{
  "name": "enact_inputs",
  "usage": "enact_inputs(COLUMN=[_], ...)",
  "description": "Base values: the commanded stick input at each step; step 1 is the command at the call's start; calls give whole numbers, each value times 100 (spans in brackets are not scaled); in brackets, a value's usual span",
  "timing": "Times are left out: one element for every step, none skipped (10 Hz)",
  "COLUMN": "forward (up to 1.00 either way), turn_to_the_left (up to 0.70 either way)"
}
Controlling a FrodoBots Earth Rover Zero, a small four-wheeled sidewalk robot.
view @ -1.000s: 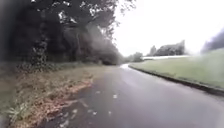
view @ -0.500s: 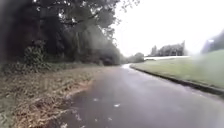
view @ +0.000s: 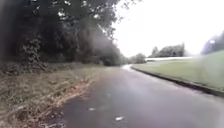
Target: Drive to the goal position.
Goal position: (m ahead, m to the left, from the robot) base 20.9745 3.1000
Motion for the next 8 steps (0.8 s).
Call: enact_inputs(forward=[70, 70, 70, 70, 70, 70, 70, 70], turn_to_the_left=[-14, -14, -14, -14, -14, -14, -14, -14])
